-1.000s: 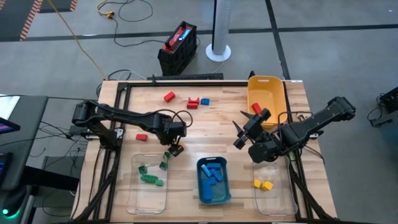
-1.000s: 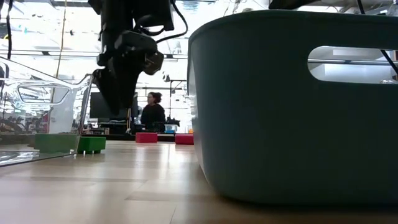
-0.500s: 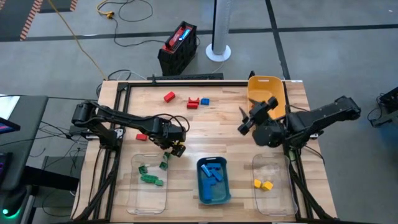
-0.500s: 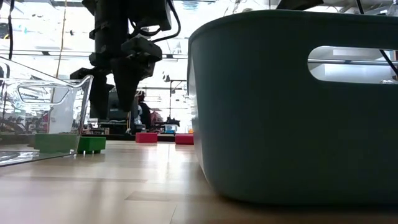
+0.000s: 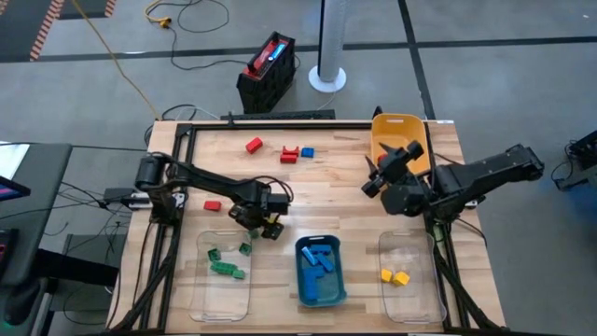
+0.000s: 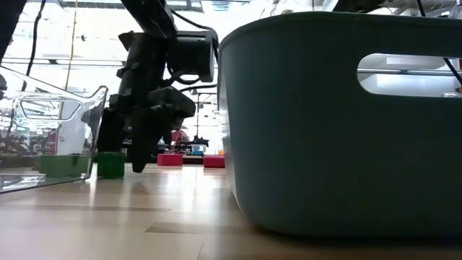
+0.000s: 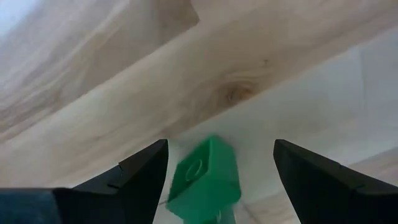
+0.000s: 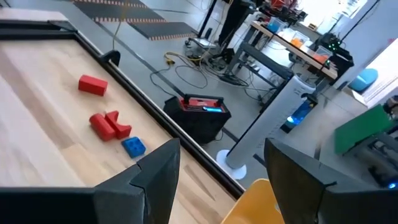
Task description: Sort blocks
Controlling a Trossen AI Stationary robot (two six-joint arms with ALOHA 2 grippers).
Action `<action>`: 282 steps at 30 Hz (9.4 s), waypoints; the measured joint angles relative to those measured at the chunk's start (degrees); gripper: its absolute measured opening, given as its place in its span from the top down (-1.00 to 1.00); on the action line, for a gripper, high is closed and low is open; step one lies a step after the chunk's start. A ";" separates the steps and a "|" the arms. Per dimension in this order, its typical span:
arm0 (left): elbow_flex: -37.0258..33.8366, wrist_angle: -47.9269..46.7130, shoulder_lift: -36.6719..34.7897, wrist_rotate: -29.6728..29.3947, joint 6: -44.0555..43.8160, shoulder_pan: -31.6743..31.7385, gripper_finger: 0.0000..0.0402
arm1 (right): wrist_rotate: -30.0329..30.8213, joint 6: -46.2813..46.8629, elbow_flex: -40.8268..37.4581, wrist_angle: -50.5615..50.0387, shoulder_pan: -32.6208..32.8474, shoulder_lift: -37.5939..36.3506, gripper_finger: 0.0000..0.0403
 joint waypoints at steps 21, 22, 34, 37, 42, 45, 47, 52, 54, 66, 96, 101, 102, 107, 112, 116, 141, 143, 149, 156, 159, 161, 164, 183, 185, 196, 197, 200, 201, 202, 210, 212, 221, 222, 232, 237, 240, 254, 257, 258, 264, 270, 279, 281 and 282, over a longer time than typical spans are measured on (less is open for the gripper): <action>0.31 -0.68 0.32 -0.39 20.50 -0.37 -0.42 | 0.09 -2.73 0.00 -1.36 0.02 -0.33 -0.21; 0.31 -0.71 0.32 -0.86 21.69 -0.39 -0.42 | 0.09 -2.74 0.00 -1.31 0.02 -0.33 -0.21; 0.31 -2.36 0.32 -3.69 27.32 -0.39 -0.40 | 0.07 -2.61 0.00 -1.18 0.02 -0.33 -0.21; 0.31 -2.57 0.32 -3.79 27.07 -0.39 -0.30 | 0.07 -2.59 0.00 -1.16 0.02 -0.33 -0.21; 0.31 -2.65 0.32 -3.91 26.92 -0.39 -0.06 | 0.07 -2.59 0.00 -1.16 0.02 -0.33 -0.21; 0.31 -2.65 0.32 -3.88 27.48 -0.39 0.08 | 0.07 -2.57 0.00 -1.18 0.02 -0.33 -0.21; 0.31 -2.63 0.32 -3.88 27.62 -0.39 0.17 | 0.07 -2.57 0.00 -1.18 0.02 -0.33 -0.21; 0.45 -2.85 0.32 -3.64 27.73 0.53 0.42 | 0.07 -2.57 0.02 -1.18 0.02 -0.33 -0.21; 1.62 -3.98 0.32 -3.42 27.96 1.64 0.52 | 0.07 -2.55 0.02 -1.18 0.02 -0.33 -0.21; 23.40 -21.01 0.32 -4.23 36.15 3.94 0.48 | 0.07 -2.48 -0.48 -1.79 -0.10 -0.30 -0.21; 17.75 -31.39 0.12 -0.08 15.95 -27.72 0.52 | -0.17 -1.43 -0.48 -0.37 -0.35 -0.31 -0.21; 12.92 -29.55 0.12 -0.07 16.02 -27.51 0.46 | -0.31 -1.43 -0.48 -0.40 -0.35 -0.31 -0.21; 12.46 -29.43 0.12 0.00 16.46 -27.44 0.43 | -0.35 -1.45 -0.48 -0.40 -0.35 -0.31 -0.21; 12.78 -28.42 0.12 0.14 17.52 -27.11 0.22 | -0.42 -1.45 -0.48 -0.40 -0.35 -0.31 -0.21; 15.34 -32.04 0.12 1.20 19.15 -25.82 0.02 | -0.44 -1.45 -0.50 -0.40 -0.35 -0.31 -0.21; 21.08 -41.84 0.06 -1.21 22.70 -24.04 -0.01 | -0.46 -1.45 -0.50 -0.40 -0.35 -0.31 -0.21; -5.54 -30.97 -32.77 -26.69 29.66 -1.80 0.13 | -0.52 -1.50 -0.50 -0.31 -1.11 -0.26 -0.21; -9.14 -26.29 -34.39 -24.99 33.41 0.05 0.13 | -0.52 -1.50 -0.52 -0.29 -1.11 -0.26 -0.21; -15.61 -20.39 -34.42 -24.09 45.09 2.75 0.10 | -0.52 -1.51 -0.52 -0.13 -1.11 -0.26 -0.21; -18.65 -17.16 -33.72 -24.78 52.17 3.26 -0.21 | -0.52 -1.49 -0.52 0.15 -1.11 -0.26 -0.21; -18.84 -15.24 -32.61 -25.64 56.23 3.26 -0.37 | -0.52 -1.51 -0.52 0.21 -1.11 -0.26 -0.21; -18.88 -13.78 -31.65 -25.69 59.51 3.26 -0.42 | -0.52 -1.52 -0.52 0.26 -1.11 -0.26 -0.21; -18.88 -12.89 -30.24 -25.47 65.17 3.26 -0.44 | -0.52 -1.51 -0.52 0.26 -1.11 -0.26 -0.21; -19.61 -14.87 -28.75 -25.19 102.80 3.22 -0.45 | -1.95 -1.49 -0.52 0.28 -1.11 -0.20 -0.21; -21.52 -13.67 -28.75 -24.59 104.46 3.14 -0.45 | -1.97 -1.49 -0.52 0.28 -1.11 -0.20 -0.21; -28.06 -7.30 -28.73 -26.07 101.37 3.21 -0.45 | -2.27 -1.49 -0.52 0.64 -1.11 -0.20 -0.21; -28.39 -6.72 -28.73 -26.09 101.83 3.36 -0.45 | -2.27 -1.49 -0.52 0.72 -1.09 -0.20 -0.21; -29.83 -4.30 -28.73 -27.27 102.15 4.08 -0.45 | -2.27 -1.52 -0.52 0.99 -1.11 -0.20 -0.21; -30.22 -3.27 -28.73 -27.23 102.12 4.51 -0.45 | -2.27 -1.52 -0.52 1.00 -1.11 -0.20 -0.21; -30.55 -2.56 -28.73 -27.21 102.09 4.92 -0.45 | -2.27 -1.52 -0.52 1.00 -1.10 -0.20 -0.21; -31.10 -2.48 -28.77 -26.47 103.78 8.01 -0.24 | -2.34 -1.67 -0.52 0.96 -1.11 -0.20 -0.21; -31.10 -2.61 -28.77 -26.40 105.26 8.02 -0.08 | -2.36 -1.67 -0.52 0.96 -1.11 -0.20 -0.21; -29.62 -4.67 -28.69 -26.75 103.80 8.02 0.40 | -2.36 -1.65 -0.52 0.89 -1.11 -0.20 -0.21; -28.62 -5.42 -28.73 -26.80 103.41 8.02 0.40 | -2.38 -1.65 -0.52 0.90 -1.11 -0.20 -0.21; -12.71 -5.57 -28.75 -32.32 101.52 8.02 0.40 | -4.11 -3.42 -1.39 0.84 -0.98 -0.24 -0.21; -4.68 4.61 -28.82 -32.46 90.33 8.00 0.38 | -7.83 -8.05 -3.38 5.45 -0.96 -0.15 -0.21; -3.60 13.63 -28.82 -32.54 84.56 8.00 0.37 | -12.04 -11.51 -3.32 11.87 -0.92 -0.22 -0.21; -19.39 68.46 -28.71 -16.92 84.36 4.92 0.36 | -34.51 -38.95 -16.67 67.91 -0.84 6.88 -0.21; -22.75 78.31 -28.71 -16.47 82.96 3.76 0.36 | -41.91 -40.49 -18.41 78.78 -2.31 7.39 -0.21; -23.35 80.00 -28.71 -16.43 82.02 3.46 0.36 | -43.26 -40.48 -18.43 80.44 -2.92 7.89 -0.21; -23.47 82.81 -28.71 -15.66 75.67 0.57 0.36 | -49.02 -40.89 -18.51 87.14 -5.41 13.29 -0.22; -23.47 82.60 -28.71 -16.43 74.53 -2.41 0.36 | -49.86 -45.03 -18.49 97.86 -5.63 18.66 -0.22; -23.47 82.41 -28.73 -18.38 74.21 -2.67 0.36 | -52.86 -44.68 -12.62 95.76 -6.37 23.28 -0.22; -23.47 82.31 -28.73 -18.43 74.47 -3.03 0.36 | -52.98 -43.72 -11.99 94.29 -6.78 23.26 -0.22; -23.45 82.44 -28.73 -18.46 75.05 -3.25 0.36 | -53.12 -43.02 -11.61 93.70 -7.05 23.23 -0.22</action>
